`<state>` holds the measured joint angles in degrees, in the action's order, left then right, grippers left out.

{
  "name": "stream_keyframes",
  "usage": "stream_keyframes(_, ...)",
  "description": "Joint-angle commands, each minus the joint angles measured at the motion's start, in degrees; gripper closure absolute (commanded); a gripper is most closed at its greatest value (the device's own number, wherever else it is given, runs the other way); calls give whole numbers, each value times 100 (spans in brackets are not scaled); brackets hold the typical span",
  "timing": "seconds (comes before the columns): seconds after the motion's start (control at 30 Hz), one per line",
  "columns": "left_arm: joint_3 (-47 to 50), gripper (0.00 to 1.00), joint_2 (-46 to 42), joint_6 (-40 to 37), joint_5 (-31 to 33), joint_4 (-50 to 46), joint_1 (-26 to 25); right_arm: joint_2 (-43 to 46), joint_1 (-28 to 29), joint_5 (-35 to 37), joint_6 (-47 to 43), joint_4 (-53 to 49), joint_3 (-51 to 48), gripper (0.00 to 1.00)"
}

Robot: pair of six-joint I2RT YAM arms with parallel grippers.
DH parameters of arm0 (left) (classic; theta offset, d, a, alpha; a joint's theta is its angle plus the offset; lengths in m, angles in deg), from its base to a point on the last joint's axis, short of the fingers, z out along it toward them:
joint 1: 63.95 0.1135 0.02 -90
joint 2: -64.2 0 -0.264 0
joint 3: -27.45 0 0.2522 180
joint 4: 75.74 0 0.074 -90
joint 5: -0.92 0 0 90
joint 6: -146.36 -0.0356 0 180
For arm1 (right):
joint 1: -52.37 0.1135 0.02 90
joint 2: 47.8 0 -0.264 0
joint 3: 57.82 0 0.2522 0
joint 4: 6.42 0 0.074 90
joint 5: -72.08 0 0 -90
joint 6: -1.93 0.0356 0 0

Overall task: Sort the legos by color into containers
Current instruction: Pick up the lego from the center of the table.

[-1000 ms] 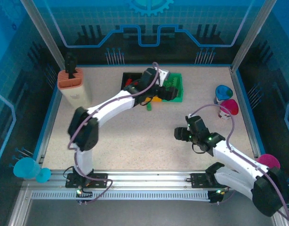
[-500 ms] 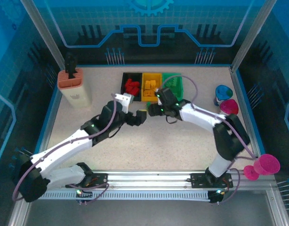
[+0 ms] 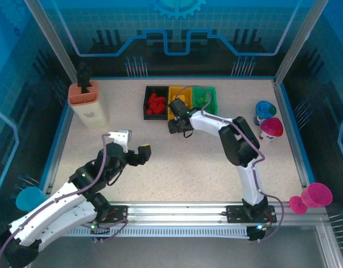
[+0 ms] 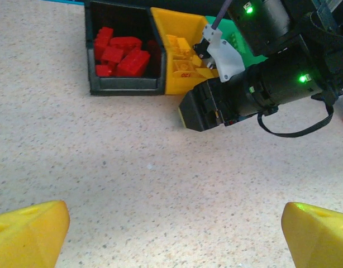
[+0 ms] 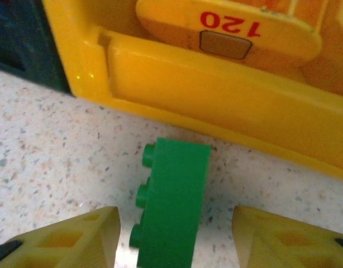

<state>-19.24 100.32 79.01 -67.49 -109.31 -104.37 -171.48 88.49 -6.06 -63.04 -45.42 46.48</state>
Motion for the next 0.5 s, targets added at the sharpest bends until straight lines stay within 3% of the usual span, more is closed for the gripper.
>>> stream_keyframes(0.0,65,2,-94,136,280,-343,-42,-295,88,121,62,-341,388,48)
stream_keyframes(0.2,133,2,-249,177,423,-455,-40,-11,179,326,6,-366,321,76)
stream_keyframes(0.37,211,2,-274,196,540,-305,-38,1001,304,833,-323,-308,56,77)
stream_keyframes(0.47,234,2,-220,179,542,-225,-44,1388,66,988,-578,-285,116,76)
